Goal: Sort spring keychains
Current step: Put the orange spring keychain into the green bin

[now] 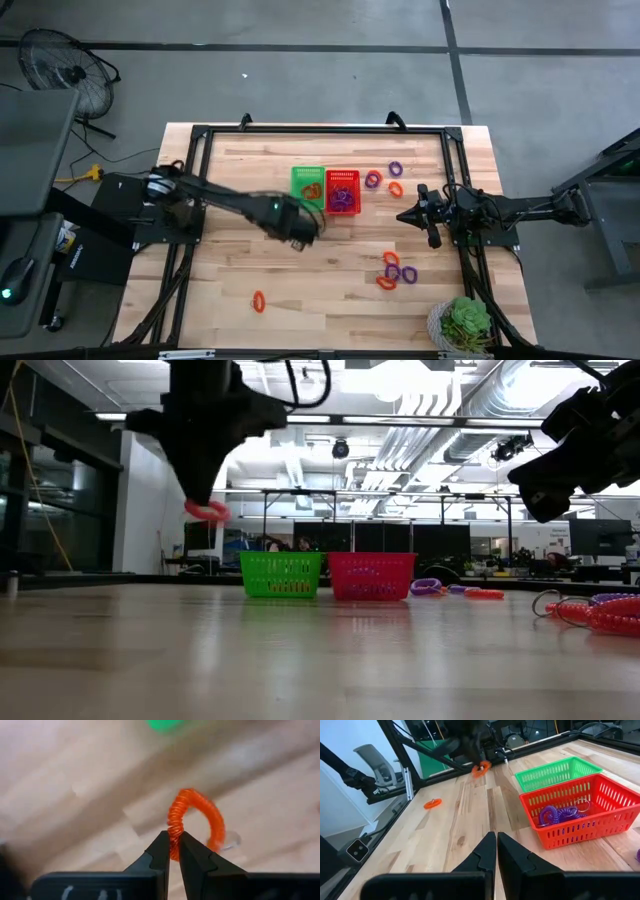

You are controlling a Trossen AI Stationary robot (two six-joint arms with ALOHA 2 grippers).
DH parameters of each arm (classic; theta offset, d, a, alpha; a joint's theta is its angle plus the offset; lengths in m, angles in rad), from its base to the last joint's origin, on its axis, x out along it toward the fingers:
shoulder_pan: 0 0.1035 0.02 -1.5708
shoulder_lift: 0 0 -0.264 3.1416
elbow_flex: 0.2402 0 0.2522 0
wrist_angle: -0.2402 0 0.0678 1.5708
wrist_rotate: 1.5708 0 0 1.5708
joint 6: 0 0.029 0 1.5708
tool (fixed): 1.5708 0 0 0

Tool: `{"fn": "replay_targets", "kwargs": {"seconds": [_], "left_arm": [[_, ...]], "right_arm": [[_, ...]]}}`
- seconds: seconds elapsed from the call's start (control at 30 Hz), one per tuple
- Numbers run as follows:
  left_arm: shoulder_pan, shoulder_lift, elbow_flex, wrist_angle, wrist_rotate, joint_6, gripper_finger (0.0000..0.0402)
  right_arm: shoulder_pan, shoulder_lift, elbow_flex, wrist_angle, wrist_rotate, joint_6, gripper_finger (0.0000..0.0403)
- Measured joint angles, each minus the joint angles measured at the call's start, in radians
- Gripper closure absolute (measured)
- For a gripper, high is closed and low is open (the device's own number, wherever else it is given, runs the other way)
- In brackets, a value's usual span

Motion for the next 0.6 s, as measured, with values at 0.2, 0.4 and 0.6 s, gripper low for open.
{"fn": "replay_targets", "kwargs": {"seconds": [0.2,0.4,0.6], "left_arm": [[0.167,-0.029,0.0,0.039,-0.021,0.211,0.0376],[0.331,-0.026,0.002,0.212,-0.003,0.42,0.0376],[0.459,-0.019,0.003,0.331,0.047,0.536,0.0376]], "right_arm": [[0.0,0.0,0.0,0.0,0.0,0.0,0.0391],[0.0,0.0,0.0,0.0,0.0,0.0,0.0391],[0.0,0.0,0.0,0.0,0.0,0.0,0.0391]]}}
